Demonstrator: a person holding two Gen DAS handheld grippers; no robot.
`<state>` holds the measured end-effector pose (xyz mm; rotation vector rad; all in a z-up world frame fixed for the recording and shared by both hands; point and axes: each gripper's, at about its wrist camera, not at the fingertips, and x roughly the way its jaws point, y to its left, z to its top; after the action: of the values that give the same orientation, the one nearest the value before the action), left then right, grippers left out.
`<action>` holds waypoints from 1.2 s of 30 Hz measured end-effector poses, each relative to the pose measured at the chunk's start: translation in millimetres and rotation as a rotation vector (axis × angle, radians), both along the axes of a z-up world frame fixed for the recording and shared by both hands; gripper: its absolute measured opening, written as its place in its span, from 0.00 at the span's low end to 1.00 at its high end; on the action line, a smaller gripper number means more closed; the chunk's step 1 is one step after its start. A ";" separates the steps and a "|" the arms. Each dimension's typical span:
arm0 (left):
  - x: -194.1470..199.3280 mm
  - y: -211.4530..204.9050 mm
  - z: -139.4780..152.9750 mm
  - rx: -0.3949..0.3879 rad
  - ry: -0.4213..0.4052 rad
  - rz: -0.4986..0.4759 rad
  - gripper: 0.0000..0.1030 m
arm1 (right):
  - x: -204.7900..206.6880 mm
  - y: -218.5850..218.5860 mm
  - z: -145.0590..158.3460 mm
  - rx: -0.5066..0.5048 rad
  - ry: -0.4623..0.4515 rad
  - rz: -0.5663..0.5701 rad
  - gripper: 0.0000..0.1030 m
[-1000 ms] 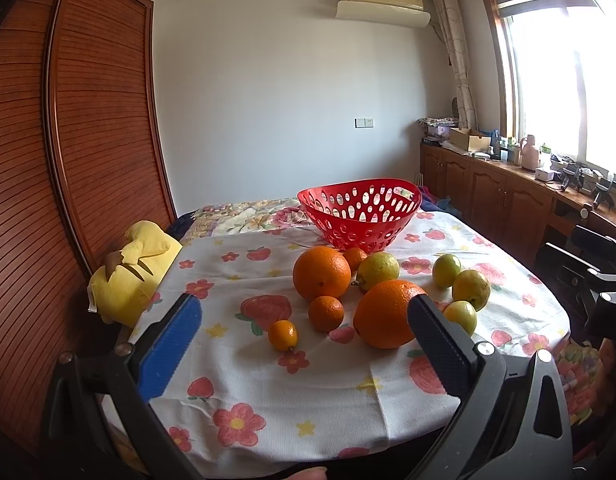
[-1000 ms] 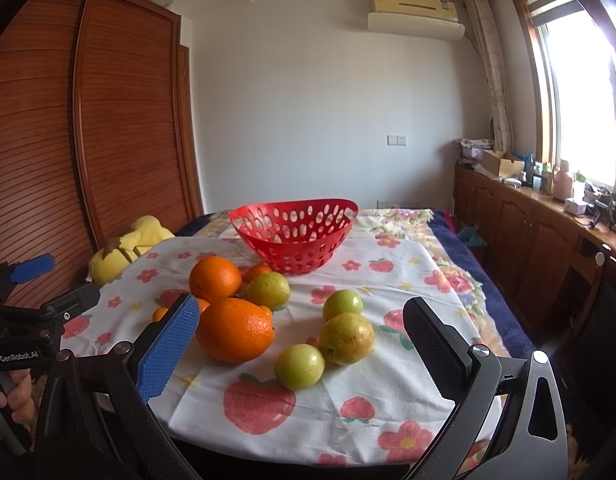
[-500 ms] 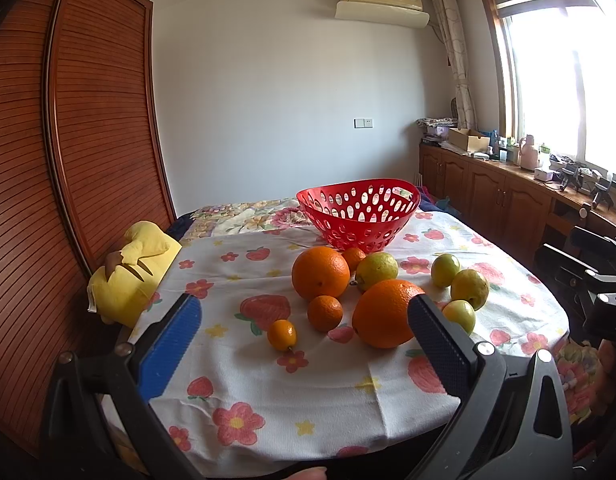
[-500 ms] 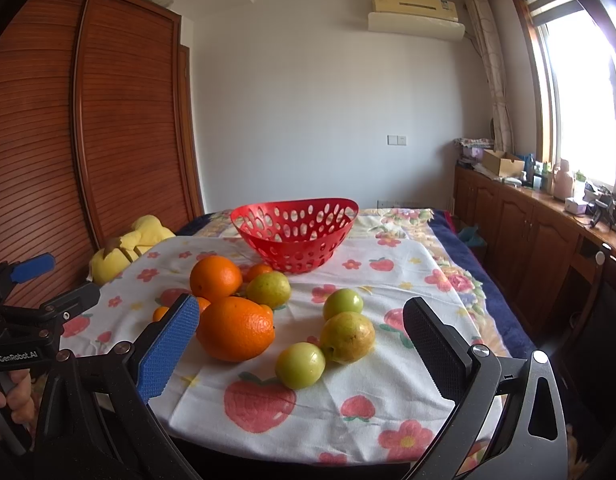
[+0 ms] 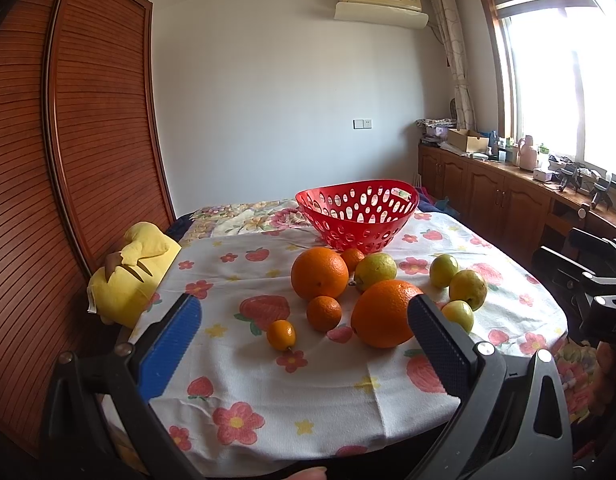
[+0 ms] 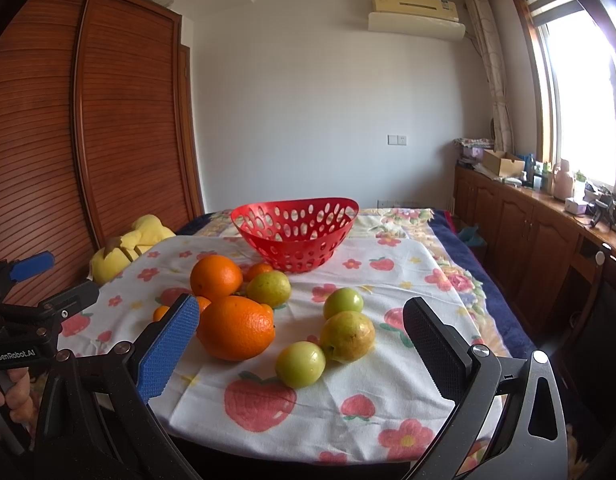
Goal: Organize fruits
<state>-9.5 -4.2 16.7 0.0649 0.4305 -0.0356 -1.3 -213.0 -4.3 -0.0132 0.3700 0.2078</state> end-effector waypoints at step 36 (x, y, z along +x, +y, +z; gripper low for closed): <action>46.1 -12.5 -52.2 -0.034 0.159 -0.124 0.99 | 43.6 -16.1 -55.6 -0.025 0.141 0.032 1.00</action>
<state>36.6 -16.7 -35.5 0.0557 0.5846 -0.1709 42.2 -229.1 -59.9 -0.0290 0.5130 0.2365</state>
